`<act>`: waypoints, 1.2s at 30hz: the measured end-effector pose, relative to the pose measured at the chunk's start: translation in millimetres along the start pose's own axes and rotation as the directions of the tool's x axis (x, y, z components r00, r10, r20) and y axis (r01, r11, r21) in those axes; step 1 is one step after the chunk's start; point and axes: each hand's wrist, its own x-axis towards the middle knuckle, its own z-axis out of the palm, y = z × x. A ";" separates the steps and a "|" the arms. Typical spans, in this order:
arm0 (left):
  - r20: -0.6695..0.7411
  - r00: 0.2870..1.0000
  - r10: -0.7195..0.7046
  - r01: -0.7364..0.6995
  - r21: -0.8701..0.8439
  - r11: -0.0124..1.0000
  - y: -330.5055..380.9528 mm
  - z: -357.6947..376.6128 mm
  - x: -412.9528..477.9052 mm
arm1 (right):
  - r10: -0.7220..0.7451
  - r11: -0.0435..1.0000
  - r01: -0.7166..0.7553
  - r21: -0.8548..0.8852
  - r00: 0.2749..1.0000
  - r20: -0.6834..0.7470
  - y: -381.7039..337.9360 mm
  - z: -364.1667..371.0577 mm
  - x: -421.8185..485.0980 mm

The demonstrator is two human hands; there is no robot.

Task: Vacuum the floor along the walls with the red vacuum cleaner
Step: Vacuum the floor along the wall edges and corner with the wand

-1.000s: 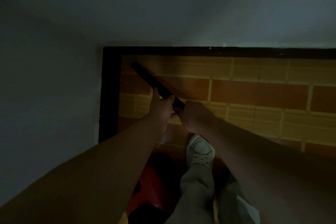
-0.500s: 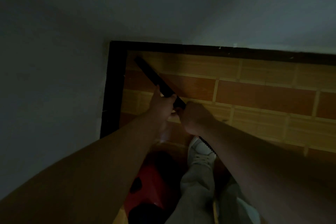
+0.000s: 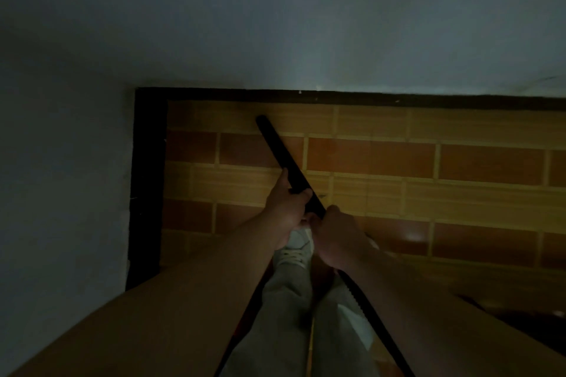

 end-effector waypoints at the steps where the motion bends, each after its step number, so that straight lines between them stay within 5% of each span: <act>1: 0.006 1.000 -0.005 0.005 0.005 1.000 -0.8 6.2 -1.5 | 0.026 1.000 -0.025 0.008 0.999 -0.021 5.6 -1.5 -2.0; 6: 0.003 1.000 0.002 -0.002 0.002 1.000 -2.3 21.1 -2.2 | -0.013 0.993 0.005 -0.118 0.998 -0.066 15.6 -8.9 -0.4; 19: -0.168 0.985 0.047 -0.054 -0.037 0.998 15.8 -59.4 47.1 | -0.120 0.991 0.120 0.060 0.993 -0.006 -55.0 22.7 56.6; 36: -0.252 0.964 0.082 -0.105 -0.079 0.991 29.4 -116.7 80.0 | -0.224 0.974 0.224 -0.038 0.975 0.010 -111.0 40.8 88.1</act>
